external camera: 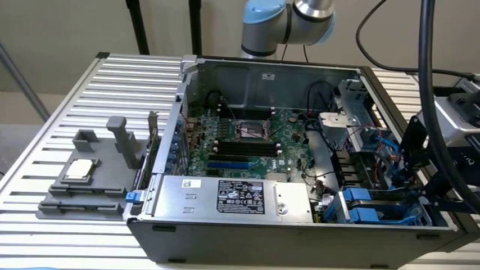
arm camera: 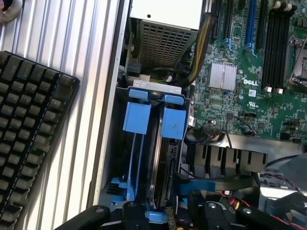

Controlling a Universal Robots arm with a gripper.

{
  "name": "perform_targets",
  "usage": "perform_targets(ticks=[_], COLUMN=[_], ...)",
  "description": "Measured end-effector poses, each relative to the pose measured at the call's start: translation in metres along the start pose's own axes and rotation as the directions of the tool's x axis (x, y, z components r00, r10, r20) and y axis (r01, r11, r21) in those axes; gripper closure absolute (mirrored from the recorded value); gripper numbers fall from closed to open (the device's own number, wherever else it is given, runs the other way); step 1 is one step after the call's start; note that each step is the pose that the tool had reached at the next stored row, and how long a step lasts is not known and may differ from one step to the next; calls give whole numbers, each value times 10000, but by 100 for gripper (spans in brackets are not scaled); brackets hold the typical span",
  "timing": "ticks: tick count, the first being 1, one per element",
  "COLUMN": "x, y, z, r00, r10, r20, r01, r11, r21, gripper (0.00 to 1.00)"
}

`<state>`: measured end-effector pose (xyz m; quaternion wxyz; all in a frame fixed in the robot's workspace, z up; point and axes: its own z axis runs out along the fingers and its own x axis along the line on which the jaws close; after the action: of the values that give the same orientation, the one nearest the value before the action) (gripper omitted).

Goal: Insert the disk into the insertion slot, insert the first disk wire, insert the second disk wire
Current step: 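Insert the first disk wire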

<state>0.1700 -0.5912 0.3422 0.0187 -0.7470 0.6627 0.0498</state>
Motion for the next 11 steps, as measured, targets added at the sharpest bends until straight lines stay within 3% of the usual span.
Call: perform_targets(ticks=[1, 5, 9, 11], x=[-2, -13, -19, -21], y=[0, -2, -4, -5], z=[1, 2, 2, 3], r00=[10000, 9999, 9996, 9994], r10=[-31, -154, -278, -334], r20=[-1, -6, -11, -11], r01=[31, 154, 278, 334], r11=[10000, 9999, 9996, 9994], r21=[-3, -14, -25, -30], gripper=[61, 61, 76, 76])
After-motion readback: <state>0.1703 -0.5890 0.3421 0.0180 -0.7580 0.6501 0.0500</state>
